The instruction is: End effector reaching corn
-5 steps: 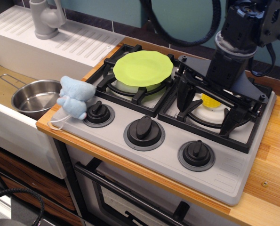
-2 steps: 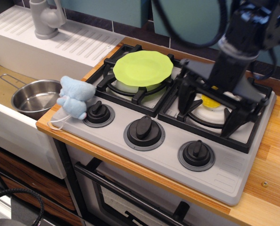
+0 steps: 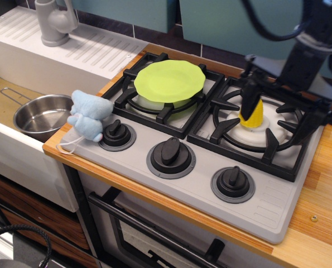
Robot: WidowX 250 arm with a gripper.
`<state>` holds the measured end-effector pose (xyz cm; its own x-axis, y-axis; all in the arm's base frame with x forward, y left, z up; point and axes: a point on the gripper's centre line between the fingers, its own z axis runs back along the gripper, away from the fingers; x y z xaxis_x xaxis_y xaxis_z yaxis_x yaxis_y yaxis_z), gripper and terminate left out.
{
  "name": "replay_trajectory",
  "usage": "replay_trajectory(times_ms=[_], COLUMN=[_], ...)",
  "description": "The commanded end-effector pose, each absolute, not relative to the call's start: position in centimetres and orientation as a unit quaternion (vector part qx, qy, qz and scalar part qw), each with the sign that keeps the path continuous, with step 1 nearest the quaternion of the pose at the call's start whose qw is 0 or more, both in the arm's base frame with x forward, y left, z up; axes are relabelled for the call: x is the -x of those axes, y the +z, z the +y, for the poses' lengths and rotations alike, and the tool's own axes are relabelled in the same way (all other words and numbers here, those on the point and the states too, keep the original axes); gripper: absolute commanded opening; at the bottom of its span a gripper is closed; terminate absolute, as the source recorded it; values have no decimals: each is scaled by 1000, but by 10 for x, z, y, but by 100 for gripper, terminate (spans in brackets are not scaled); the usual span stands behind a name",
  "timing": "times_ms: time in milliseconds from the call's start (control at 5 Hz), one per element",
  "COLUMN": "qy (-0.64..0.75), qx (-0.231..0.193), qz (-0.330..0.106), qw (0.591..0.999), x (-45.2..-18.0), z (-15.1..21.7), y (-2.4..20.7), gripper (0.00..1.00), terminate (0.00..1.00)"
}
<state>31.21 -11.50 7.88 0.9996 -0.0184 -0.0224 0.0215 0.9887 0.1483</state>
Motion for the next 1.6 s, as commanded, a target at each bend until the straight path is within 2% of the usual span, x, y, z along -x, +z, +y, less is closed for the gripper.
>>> replay_trajectory(times_ms=[0,800,1000,1400], qy=[-12,-29,-26,-21], qx=[-45,-47,-52,-54], qz=[-14,-37,-52,-50], qw=[999,998,997,997], x=[-349,-355,-360,-366], z=[-117,-97,-97,-99], y=[98,88,78,85], gripper=[100,100,100,100], terminate=[0,0,0,0])
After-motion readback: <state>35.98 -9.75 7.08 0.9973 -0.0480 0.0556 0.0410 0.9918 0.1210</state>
